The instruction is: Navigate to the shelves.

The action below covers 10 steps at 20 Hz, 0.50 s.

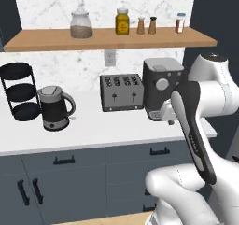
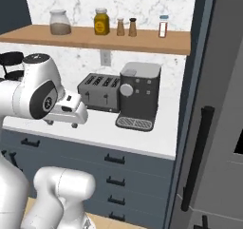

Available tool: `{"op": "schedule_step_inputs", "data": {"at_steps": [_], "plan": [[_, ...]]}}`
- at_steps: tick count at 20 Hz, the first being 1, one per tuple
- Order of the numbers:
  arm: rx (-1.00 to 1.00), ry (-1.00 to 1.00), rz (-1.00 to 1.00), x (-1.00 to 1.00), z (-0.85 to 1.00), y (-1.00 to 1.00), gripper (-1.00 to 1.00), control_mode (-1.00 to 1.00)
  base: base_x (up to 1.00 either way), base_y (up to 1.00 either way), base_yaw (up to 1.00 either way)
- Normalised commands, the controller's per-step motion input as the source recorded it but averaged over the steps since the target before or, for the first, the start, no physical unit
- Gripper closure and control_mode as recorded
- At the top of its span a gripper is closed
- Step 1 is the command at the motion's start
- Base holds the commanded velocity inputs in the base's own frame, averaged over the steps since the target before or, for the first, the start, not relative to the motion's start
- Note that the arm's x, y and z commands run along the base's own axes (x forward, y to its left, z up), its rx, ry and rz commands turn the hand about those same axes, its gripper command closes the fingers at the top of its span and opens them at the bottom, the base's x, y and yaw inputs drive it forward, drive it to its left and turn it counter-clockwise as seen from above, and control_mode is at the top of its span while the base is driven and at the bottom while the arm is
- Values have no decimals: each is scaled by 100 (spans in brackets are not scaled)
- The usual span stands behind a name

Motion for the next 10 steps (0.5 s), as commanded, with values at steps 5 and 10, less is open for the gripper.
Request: {"op": "schedule_step_inputs", "data": {"at_steps": [5, 10], "plan": [[0, 0, 0, 0, 0, 0, -100, 100, 48, 41, -31], [0, 0, 0, 0, 0, 0, -100, 100, 59, 43, -6]]}}
